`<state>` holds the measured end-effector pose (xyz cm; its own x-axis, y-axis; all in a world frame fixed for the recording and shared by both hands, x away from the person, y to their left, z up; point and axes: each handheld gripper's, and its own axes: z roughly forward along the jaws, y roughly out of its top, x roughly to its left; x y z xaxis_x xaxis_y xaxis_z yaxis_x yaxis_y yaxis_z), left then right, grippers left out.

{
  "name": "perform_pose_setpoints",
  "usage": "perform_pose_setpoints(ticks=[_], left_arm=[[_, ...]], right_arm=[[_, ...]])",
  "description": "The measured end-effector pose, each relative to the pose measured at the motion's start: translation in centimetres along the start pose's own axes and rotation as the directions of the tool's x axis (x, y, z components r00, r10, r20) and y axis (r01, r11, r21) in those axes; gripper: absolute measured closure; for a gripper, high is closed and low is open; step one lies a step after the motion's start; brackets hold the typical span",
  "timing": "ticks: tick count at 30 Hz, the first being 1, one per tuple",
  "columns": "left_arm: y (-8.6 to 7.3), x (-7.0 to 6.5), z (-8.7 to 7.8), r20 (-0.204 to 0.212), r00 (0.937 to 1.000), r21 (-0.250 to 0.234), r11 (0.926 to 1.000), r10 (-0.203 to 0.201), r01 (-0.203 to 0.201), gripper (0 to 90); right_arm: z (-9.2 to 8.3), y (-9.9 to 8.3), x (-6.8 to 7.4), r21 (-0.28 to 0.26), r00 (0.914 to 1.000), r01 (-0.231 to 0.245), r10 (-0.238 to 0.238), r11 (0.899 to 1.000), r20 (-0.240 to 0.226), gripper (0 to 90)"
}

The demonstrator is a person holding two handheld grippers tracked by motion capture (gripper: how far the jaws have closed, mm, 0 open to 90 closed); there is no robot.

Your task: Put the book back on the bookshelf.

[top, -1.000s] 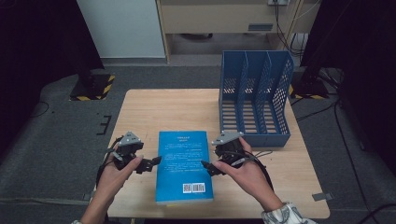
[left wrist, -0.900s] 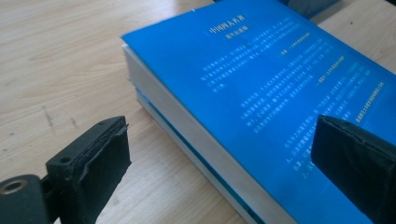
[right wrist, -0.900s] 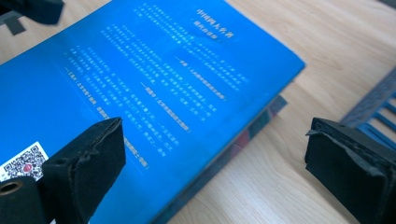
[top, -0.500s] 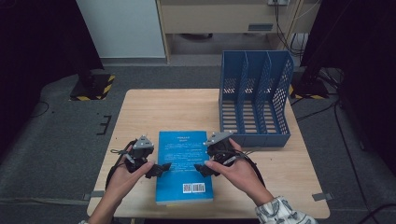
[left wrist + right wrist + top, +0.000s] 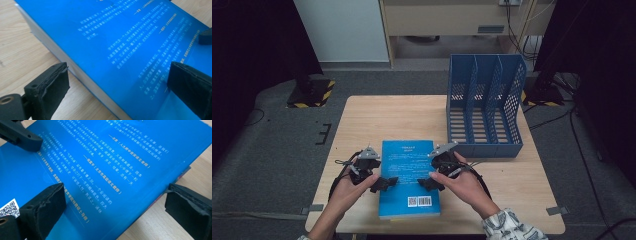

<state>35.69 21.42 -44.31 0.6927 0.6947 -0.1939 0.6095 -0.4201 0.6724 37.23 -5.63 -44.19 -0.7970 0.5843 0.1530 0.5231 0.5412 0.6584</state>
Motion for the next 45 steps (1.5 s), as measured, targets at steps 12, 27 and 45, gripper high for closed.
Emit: perform_pose_setpoints(ticks=[12, 27, 45], left_arm=[[0.4, 0.6, 0.4, 0.033, 0.9995, 0.029, 0.9996, 0.0, -0.001, 1.7], [0.8, 1.6, 1.1, 0.084, 0.9964, 0.033, 0.9994, -0.011, 0.008, 0.0], [0.9, 2.1, 1.2, 0.089, 0.9952, 0.015, 0.9991, -0.042, 0.041, 1.6]], right_arm=[[0.8, -0.8, -1.4, -0.004, 0.9871, -0.124, 0.123, 0.992, -0.102, 0.1], [1.5, -1.6, -3.0, 0.004, 0.9521, -0.237, 0.233, 0.971, -0.198, 0.0], [2.3, -1.2, -3.0, 0.031, 0.9281, -0.284, 0.283, 0.958, -0.242, 0.1]])
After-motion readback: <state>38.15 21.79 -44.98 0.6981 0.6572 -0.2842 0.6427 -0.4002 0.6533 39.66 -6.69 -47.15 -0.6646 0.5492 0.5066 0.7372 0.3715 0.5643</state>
